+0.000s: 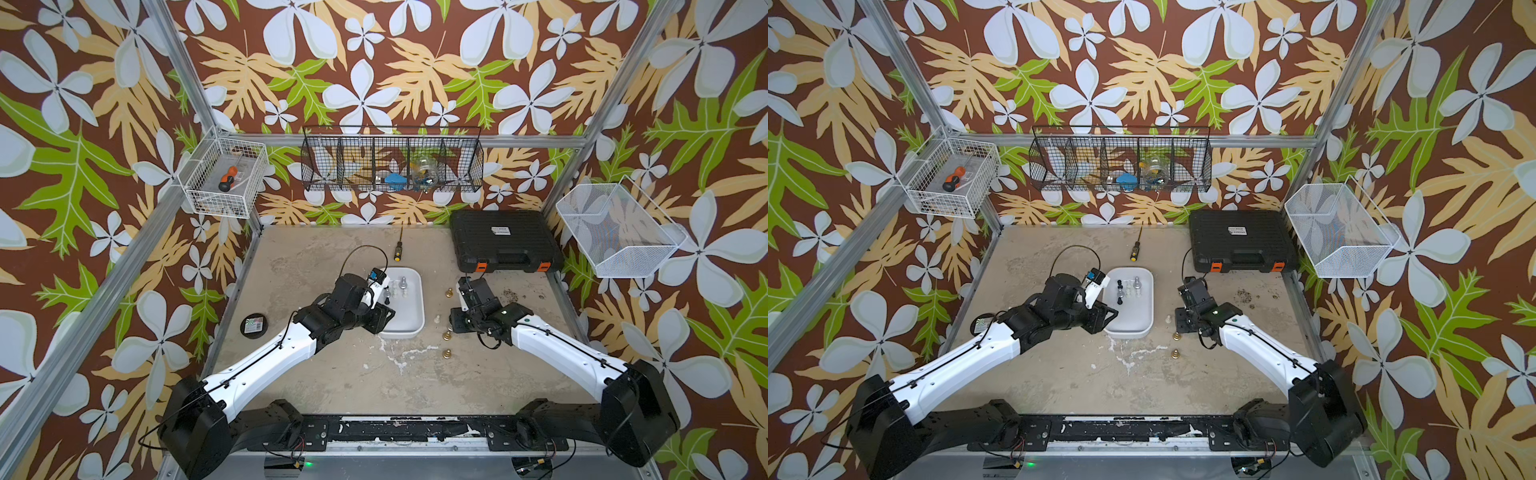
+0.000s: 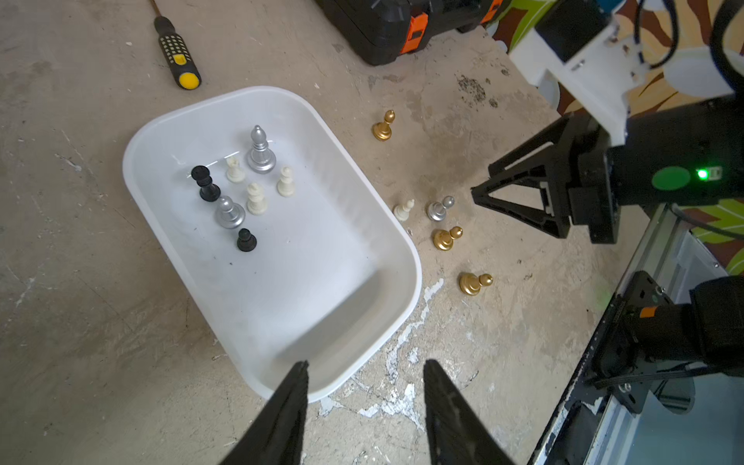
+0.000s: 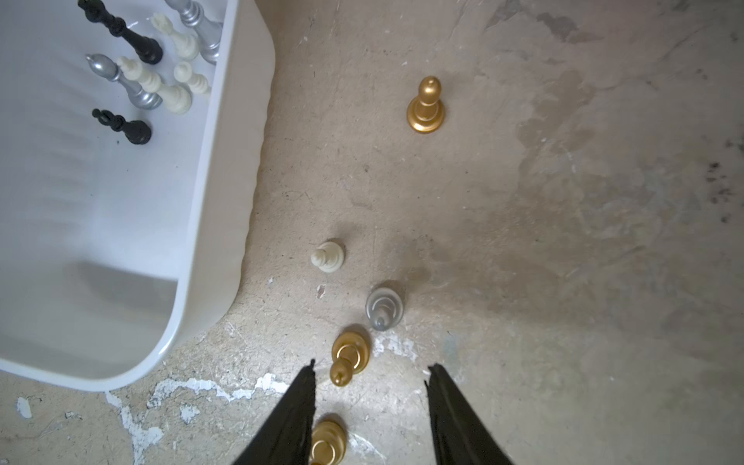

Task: Put the chess pieces into the storage box
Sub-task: Pick up the chess piece at the center of the board.

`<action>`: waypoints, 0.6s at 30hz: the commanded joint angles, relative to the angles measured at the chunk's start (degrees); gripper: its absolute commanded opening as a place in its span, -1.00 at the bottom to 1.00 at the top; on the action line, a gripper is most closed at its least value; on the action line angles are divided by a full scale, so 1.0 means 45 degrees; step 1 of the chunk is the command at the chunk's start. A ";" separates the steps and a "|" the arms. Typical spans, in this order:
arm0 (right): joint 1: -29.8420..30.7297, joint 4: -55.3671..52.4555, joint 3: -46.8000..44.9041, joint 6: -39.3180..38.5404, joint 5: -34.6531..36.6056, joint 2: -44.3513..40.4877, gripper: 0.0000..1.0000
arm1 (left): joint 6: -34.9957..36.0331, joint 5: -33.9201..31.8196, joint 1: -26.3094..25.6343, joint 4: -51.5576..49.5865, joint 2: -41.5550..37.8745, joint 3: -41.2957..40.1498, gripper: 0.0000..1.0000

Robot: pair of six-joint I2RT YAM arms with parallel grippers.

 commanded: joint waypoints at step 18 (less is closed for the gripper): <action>-0.0255 0.0415 0.0719 -0.0461 0.0071 0.2789 -0.34 | 0.0246 0.0734 0.0017 0.0882 -0.0316 -0.0470 -0.01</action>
